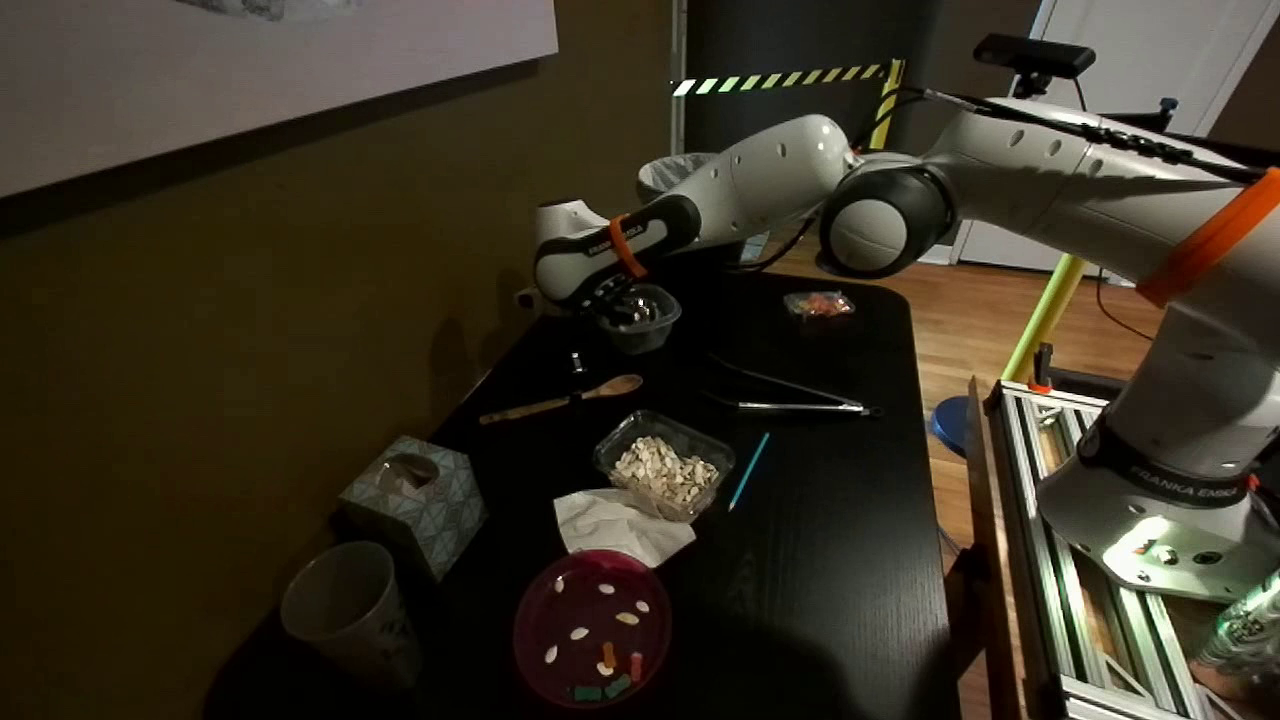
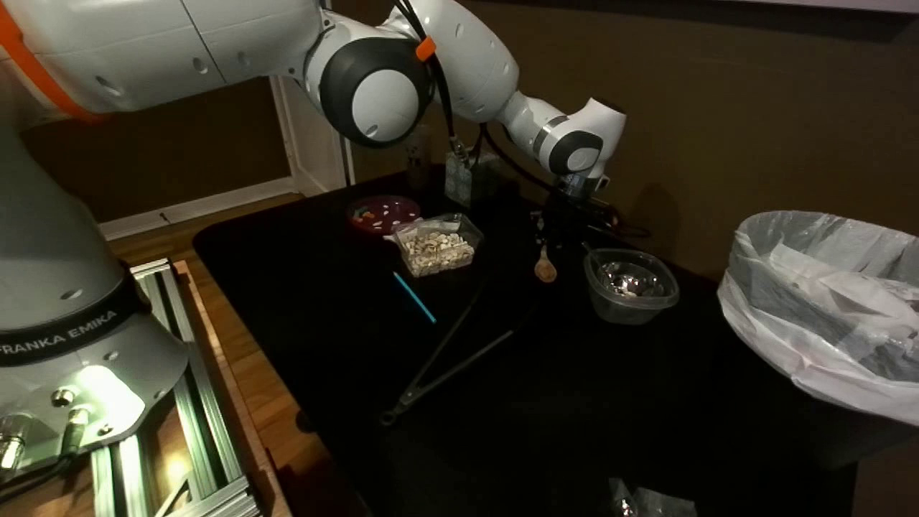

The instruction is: Put the wooden spoon in the clear container on the left.

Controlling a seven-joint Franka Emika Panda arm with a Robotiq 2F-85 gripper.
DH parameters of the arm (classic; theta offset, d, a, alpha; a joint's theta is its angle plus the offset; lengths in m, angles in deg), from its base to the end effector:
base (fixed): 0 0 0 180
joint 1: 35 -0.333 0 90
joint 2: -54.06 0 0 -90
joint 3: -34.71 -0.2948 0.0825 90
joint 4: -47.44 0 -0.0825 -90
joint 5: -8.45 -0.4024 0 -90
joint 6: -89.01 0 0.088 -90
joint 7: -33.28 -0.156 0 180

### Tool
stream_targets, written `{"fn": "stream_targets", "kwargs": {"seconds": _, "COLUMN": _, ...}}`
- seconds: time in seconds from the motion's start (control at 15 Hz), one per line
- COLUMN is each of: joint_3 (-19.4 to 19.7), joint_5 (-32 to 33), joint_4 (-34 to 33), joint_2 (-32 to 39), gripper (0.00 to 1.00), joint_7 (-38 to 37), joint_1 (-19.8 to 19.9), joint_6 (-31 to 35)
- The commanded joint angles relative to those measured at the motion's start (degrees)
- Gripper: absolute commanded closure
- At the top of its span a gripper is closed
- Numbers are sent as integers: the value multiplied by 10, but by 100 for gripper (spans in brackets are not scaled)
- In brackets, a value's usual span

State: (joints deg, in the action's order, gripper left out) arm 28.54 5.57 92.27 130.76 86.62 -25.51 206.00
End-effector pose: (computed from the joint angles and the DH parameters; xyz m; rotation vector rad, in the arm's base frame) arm 0.7656 -0.0703 0.0213 -2.7559 -1.1163 -0.0116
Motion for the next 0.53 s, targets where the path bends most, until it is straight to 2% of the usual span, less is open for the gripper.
{"fn": "stream_targets", "kwargs": {"seconds": 0.0, "joint_3": 0, "joint_5": -2, "joint_4": -22, "joint_2": 16, "gripper": 95, "joint_7": -1, "joint_1": 1, "joint_6": 12}}
{"fn": "stream_targets", "kwargs": {"seconds": 0.47, "joint_3": -4, "joint_5": -12, "joint_4": -60, "joint_2": 3, "gripper": 95, "joint_7": -14, "joint_1": 5, "joint_6": -8}}
